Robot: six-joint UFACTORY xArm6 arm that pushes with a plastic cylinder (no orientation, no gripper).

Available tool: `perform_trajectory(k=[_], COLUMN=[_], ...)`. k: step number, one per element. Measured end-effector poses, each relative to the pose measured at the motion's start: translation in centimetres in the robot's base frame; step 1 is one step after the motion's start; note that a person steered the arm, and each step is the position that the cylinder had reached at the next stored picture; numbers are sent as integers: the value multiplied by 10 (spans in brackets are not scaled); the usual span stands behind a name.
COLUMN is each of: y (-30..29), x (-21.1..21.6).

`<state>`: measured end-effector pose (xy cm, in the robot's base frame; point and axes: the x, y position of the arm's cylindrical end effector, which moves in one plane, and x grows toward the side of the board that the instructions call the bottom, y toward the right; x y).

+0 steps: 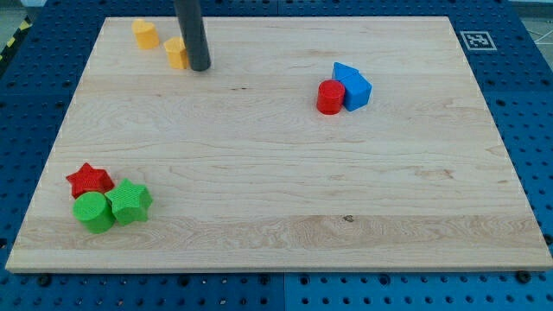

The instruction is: Separate the red circle from blue cube

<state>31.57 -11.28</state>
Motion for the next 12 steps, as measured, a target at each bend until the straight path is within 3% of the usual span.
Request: perform_trajectory(k=[3, 5, 6, 8, 10, 12], y=[102, 220, 279, 261, 189, 185], x=[72, 120, 116, 91, 87, 44])
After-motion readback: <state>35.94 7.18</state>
